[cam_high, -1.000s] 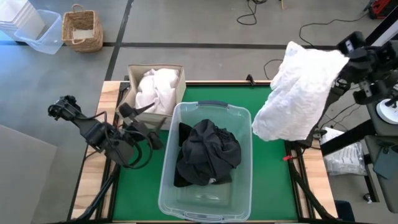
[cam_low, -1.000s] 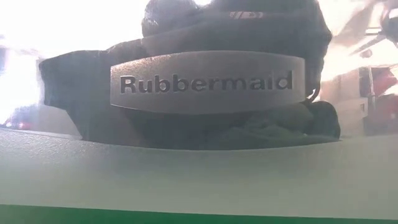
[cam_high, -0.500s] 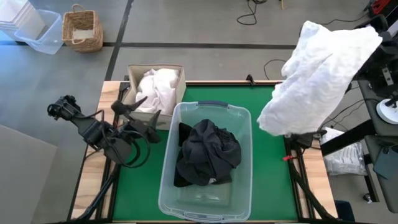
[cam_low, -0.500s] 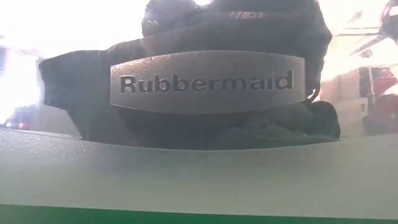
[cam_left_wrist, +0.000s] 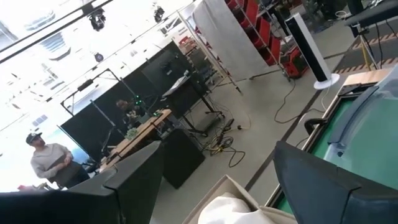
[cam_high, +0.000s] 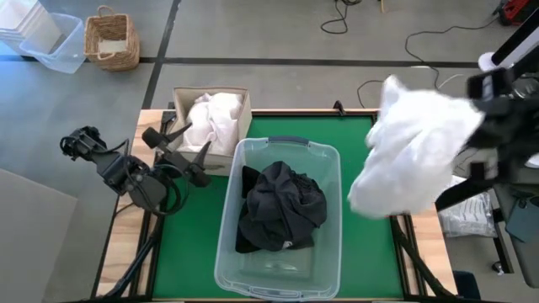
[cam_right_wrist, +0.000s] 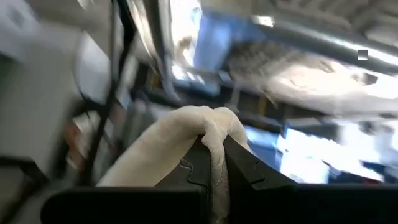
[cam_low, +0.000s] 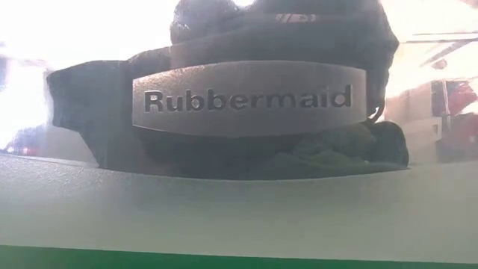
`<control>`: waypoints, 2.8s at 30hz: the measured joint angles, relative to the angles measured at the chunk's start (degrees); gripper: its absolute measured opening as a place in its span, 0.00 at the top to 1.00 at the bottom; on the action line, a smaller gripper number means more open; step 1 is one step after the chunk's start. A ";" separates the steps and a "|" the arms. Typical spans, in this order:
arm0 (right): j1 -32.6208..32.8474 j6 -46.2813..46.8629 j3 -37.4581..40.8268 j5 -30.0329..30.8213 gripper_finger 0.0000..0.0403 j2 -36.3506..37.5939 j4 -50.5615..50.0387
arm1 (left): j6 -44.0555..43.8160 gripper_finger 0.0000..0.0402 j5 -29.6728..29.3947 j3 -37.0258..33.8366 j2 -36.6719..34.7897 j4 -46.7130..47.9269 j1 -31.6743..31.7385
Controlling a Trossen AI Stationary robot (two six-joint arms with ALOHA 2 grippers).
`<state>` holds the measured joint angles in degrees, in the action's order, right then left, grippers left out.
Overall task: Sort clothes
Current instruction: Put the white blouse into the laundry organizer
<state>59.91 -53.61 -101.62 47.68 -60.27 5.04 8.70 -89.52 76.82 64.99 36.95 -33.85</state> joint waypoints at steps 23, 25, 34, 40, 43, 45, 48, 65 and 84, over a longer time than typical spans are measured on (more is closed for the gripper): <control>-42.59 19.19 -29.83 -22.45 0.97 -30.02 -17.28 | -0.20 0.30 -0.22 -0.03 -0.66 2.23 0.00; -45.44 20.89 -33.57 -24.44 0.97 -32.73 -19.14 | -0.21 0.30 -0.25 0.12 -1.23 2.38 -0.02; -58.87 33.66 -33.29 -44.82 0.97 -36.94 -16.05 | -0.21 0.30 -0.54 0.31 -5.31 4.48 0.02; -67.97 43.90 -33.44 -56.72 0.97 -40.41 -13.27 | -0.33 0.30 1.49 0.31 -7.97 4.48 0.09; -72.15 48.02 -33.42 -60.64 0.97 -42.37 -13.19 | -0.79 0.30 3.74 0.31 -8.97 4.52 0.11; -74.74 50.16 -33.40 -62.27 0.97 -43.42 -12.58 | -0.80 0.30 5.61 0.31 -9.65 4.52 0.15; -78.14 52.62 -33.38 -63.33 0.97 -44.54 -11.43 | 0.31 0.30 16.73 0.31 -10.81 4.09 0.23; -85.78 65.73 -33.38 -78.28 0.97 -49.15 -0.12 | 16.80 0.30 53.53 0.31 -13.03 -21.75 17.06; -85.69 66.49 -33.38 -80.27 0.97 -49.09 -0.83 | 16.92 0.17 58.40 -0.04 -4.52 -26.69 34.41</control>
<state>-25.78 12.88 -135.00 -32.59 -109.36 4.21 25.62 -31.12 76.77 60.47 10.26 0.57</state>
